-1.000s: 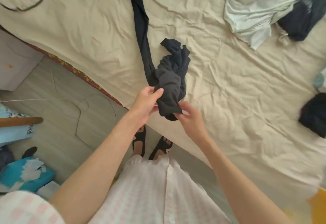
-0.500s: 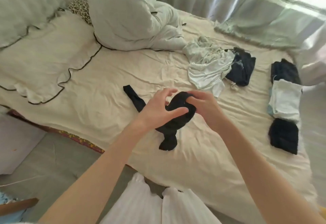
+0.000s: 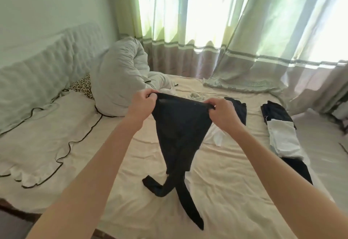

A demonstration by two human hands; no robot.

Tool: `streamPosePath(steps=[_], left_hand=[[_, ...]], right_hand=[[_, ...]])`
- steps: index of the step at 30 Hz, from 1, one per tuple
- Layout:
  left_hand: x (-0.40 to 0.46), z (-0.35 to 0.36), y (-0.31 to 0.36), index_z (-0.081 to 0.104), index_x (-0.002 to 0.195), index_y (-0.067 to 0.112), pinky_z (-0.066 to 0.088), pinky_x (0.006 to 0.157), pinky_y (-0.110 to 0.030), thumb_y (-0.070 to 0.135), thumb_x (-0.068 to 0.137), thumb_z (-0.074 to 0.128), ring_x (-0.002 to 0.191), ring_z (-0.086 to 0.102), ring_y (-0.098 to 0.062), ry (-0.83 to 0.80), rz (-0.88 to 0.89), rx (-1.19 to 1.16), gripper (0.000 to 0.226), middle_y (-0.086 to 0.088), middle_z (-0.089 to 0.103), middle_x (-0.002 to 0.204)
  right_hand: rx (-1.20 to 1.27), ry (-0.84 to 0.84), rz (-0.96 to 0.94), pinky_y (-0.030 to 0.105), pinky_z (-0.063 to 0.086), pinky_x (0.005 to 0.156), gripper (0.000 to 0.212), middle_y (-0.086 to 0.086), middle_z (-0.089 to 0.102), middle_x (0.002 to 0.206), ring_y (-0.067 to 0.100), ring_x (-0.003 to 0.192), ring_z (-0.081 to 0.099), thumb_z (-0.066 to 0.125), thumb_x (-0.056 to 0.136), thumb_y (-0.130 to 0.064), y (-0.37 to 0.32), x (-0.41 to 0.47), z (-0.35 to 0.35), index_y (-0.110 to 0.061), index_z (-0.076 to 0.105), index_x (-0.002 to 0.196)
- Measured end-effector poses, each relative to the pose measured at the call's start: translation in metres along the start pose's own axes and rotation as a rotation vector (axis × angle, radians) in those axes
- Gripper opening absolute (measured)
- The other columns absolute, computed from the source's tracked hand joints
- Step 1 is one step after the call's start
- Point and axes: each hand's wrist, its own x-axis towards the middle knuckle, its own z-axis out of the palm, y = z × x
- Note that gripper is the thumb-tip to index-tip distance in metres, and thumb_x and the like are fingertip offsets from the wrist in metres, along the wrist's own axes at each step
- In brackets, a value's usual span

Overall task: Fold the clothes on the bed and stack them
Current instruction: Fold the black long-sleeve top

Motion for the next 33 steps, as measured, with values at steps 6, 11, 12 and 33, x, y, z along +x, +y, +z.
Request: streamPosePath(steps=[6,11,12,33], left_hand=[[0.026,-0.032,0.026,0.063,0.078,0.025,0.040,0.075,-0.012,0.004,0.090,0.040,0.078,0.050,-0.001,0.179,0.105,-0.102,0.034,0.014,0.059,0.082],[0.046,-0.042,0.054,0.067,0.098,0.013,0.037,0.066,-0.007,0.000,0.090,0.043,0.074,0.052,-0.004,0.248,0.308,0.128,0.028,0.004,0.062,0.091],[0.049,-0.046,0.058,0.068,0.098,0.013,0.036,0.068,-0.010,-0.001,0.090,0.045,0.076,0.052,-0.007,0.289,0.352,0.198,0.028,0.003,0.061,0.091],[0.036,-0.034,0.011,0.064,0.092,0.021,0.038,0.070,-0.028,0.028,0.084,0.064,0.083,0.059,-0.023,0.304,0.106,0.501,0.010,0.003,0.059,0.077]], right_hand=[[-0.058,0.134,0.115,0.025,0.034,0.072,0.037,0.006,0.069,0.088,0.022,0.084,0.056,0.049,0.076,0.002,0.025,0.012,-0.041,-0.014,0.072,0.101],[-0.052,0.284,0.147,0.023,0.033,0.068,0.026,0.008,0.071,0.085,0.018,0.076,0.053,0.056,0.079,-0.004,0.016,0.037,-0.077,-0.010,0.073,0.097],[-0.029,0.328,0.165,0.023,0.034,0.070,0.024,0.009,0.072,0.090,0.020,0.079,0.055,0.058,0.080,-0.007,0.013,0.042,-0.085,-0.010,0.073,0.099],[0.169,0.487,0.113,0.023,0.036,0.076,0.038,-0.001,0.059,0.085,0.019,0.086,0.053,0.042,0.078,0.006,0.038,0.026,-0.118,-0.010,0.065,0.103]])
